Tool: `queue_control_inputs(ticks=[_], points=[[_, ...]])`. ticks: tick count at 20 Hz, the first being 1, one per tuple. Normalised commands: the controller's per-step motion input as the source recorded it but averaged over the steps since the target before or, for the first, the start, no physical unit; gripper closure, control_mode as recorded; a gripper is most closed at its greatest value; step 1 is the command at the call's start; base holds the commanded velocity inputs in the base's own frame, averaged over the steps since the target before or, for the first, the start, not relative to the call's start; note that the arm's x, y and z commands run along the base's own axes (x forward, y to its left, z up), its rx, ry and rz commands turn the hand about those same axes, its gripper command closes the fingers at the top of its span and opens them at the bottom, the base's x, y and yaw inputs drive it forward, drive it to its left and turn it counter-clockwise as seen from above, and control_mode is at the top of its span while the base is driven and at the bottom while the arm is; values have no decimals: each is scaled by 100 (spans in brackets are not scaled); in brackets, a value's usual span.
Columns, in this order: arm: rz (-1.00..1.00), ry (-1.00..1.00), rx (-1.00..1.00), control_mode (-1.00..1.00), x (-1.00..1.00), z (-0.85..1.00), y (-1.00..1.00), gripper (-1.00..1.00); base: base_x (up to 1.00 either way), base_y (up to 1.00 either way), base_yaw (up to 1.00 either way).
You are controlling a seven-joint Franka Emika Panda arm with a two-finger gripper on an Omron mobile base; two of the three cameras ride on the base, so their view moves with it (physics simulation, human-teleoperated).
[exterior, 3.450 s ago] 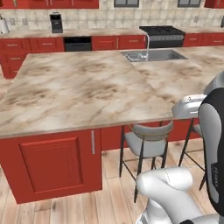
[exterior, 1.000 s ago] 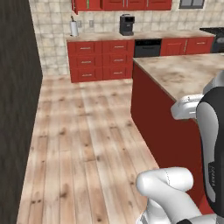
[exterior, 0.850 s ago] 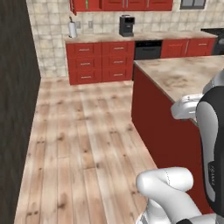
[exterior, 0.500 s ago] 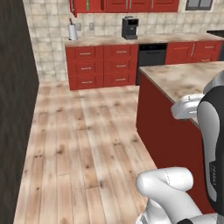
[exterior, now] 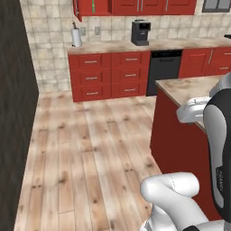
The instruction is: Get the candle and the beer from the cabinet and move them to the dining counter.
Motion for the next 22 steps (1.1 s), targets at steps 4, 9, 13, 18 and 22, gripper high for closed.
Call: queue_control_inputs(ticks=[4, 9, 13, 18, 22], points=[[0, 0, 0, 100, 0, 0, 0, -100, 100, 0, 0], [0, 0, 0, 100, 0, 0, 0, -100, 100, -1, 0], [0, 0, 0, 100, 0, 0, 0, -100, 100, -6, 0], [0, 0, 0, 100, 0, 0, 0, -100, 100, 0, 0], [0, 0, 0, 100, 0, 0, 0, -100, 100, -2, 0]])
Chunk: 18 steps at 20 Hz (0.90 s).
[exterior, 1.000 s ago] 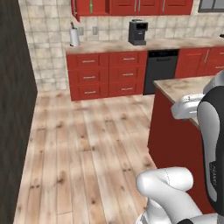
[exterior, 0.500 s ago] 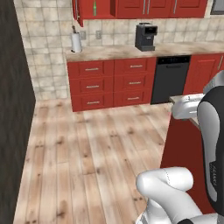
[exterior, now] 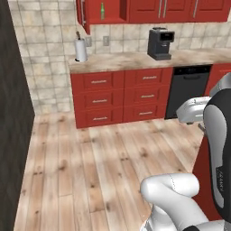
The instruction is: Get the candle and the beer from the cabinet and move them to the dining counter.
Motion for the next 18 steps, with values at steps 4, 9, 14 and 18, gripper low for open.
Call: queue_control_inputs(ticks=[4, 9, 14, 18], points=[[0, 0, 0, 100, 0, 0, 0, -100, 100, -7, 0], [0, 0, 0, 100, 0, 0, 0, -100, 100, -25, 3], [0, 0, 0, 100, 0, 0, 0, -100, 100, -40, 6], [0, 0, 0, 100, 0, 0, 0, -100, 100, -56, 9]])
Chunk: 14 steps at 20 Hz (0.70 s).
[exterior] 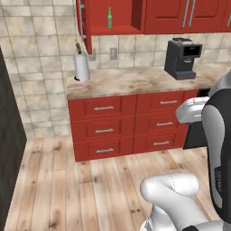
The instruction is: Get the candle and the beer from the cabinet and move them to the dining counter.
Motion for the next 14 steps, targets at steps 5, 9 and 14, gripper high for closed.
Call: queue_control_inputs(ticks=[5, 9, 14], points=[[0, 0, 0, 100, 0, 0, 0, -100, 100, -47, 8], [0, 0, 0, 100, 0, 0, 0, -100, 100, -37, 5], [0, 0, 0, 100, 0, 0, 0, -100, 100, -27, 2]])
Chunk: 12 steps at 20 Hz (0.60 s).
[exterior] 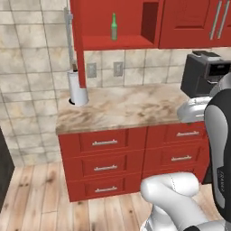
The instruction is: Get the candle and the beer from the cabinet and move them to the dining counter.
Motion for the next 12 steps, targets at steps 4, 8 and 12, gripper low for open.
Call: queue_control_inputs(ticks=[4, 8, 12], points=[[0, 0, 0, 100, 0, 0, 0, -100, 100, -17, 0], [0, 0, 0, 100, 0, 0, 0, -100, 88, -14, 0], [0, 0, 0, 100, 0, 0, 0, -100, 76, -14, -1]])
